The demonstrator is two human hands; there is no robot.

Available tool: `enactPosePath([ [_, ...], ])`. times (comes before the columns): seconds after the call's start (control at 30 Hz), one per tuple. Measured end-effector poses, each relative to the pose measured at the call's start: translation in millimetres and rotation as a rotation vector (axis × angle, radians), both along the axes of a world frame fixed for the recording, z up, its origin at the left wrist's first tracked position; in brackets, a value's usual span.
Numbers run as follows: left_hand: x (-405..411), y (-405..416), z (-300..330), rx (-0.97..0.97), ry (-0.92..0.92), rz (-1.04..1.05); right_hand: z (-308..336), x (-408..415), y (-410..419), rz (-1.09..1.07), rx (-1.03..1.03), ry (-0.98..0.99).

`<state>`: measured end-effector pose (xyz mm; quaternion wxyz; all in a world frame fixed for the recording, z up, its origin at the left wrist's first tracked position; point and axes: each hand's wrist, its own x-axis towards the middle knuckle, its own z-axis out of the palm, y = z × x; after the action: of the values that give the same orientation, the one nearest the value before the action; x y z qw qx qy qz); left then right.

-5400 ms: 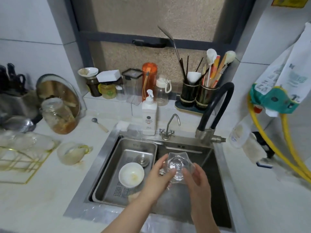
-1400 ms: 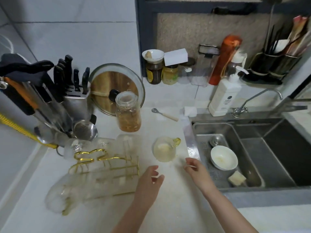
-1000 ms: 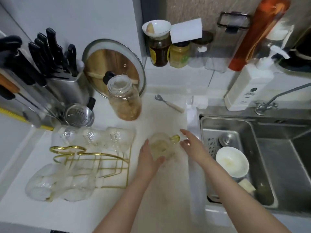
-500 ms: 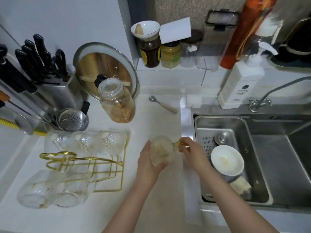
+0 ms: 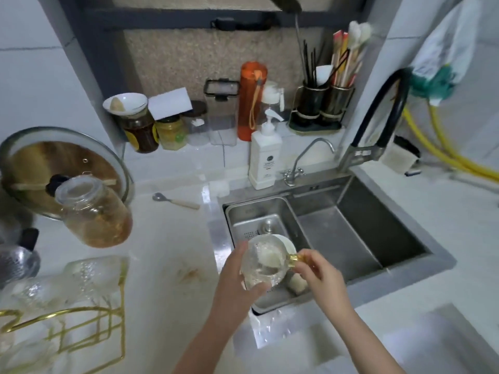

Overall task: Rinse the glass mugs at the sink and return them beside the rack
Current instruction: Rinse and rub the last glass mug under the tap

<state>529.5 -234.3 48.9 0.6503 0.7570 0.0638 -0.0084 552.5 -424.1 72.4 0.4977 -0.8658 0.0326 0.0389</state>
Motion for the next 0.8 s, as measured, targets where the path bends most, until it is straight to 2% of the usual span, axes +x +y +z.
enactPosePath([
  [0.23, 13, -75, 23, -0.048, -0.013, -0.153, 12, -12, -80, -0.082, 0.107, -0.035],
  [0.4, 44, -158, 34, 0.015, -0.005, -0.222, 4, 7, -162, -0.151, 0.119, -0.058],
  [0.53, 76, -246, 34, -0.002, 0.044, -0.257, 2, 32, -243, -0.192, 0.031, -0.084],
  [0.7, 103, -301, 25, -0.041, 0.121, -0.096, -4, 68, -293, -0.141, 0.008, 0.000],
  [0.8, 112, -311, 26, -0.092, 0.189, 0.021, -3, 85, -300, -0.101, 0.096, 0.028],
])
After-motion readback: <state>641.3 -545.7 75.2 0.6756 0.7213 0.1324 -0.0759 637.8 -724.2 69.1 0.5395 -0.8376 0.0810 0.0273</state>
